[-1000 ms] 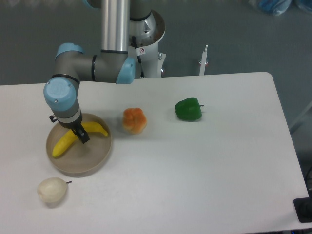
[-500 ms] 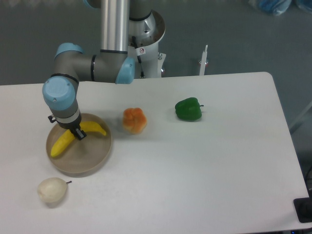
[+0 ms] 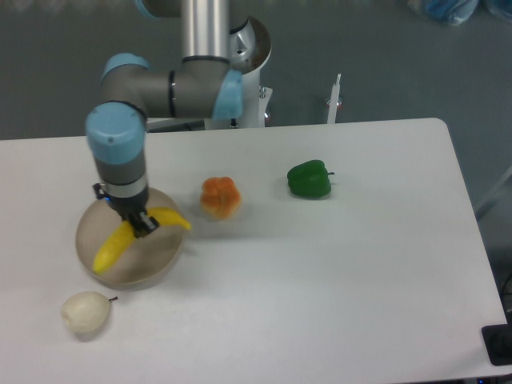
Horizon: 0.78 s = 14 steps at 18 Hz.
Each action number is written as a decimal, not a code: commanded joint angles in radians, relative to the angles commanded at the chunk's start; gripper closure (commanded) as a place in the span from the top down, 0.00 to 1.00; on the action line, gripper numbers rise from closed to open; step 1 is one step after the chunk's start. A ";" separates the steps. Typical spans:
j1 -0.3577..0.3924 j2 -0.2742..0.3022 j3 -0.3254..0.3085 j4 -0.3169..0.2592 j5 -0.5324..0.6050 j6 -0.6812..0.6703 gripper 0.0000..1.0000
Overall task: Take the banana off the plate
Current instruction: 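Lift the grasped banana up off the plate and carry it away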
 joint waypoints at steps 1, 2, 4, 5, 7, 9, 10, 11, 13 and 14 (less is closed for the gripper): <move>0.032 0.000 0.031 -0.026 0.002 0.002 0.00; 0.051 -0.002 0.054 -0.049 0.005 0.003 0.00; 0.095 -0.017 0.129 -0.106 0.005 0.006 0.00; 0.130 -0.024 0.161 -0.139 0.003 0.026 0.00; 0.198 -0.043 0.202 -0.190 0.008 0.139 0.00; 0.239 -0.060 0.219 -0.193 0.017 0.196 0.00; 0.261 -0.078 0.232 -0.193 0.046 0.228 0.00; 0.269 -0.093 0.245 -0.193 0.070 0.257 0.00; 0.275 -0.126 0.272 -0.192 0.116 0.307 0.00; 0.296 -0.144 0.281 -0.192 0.115 0.313 0.00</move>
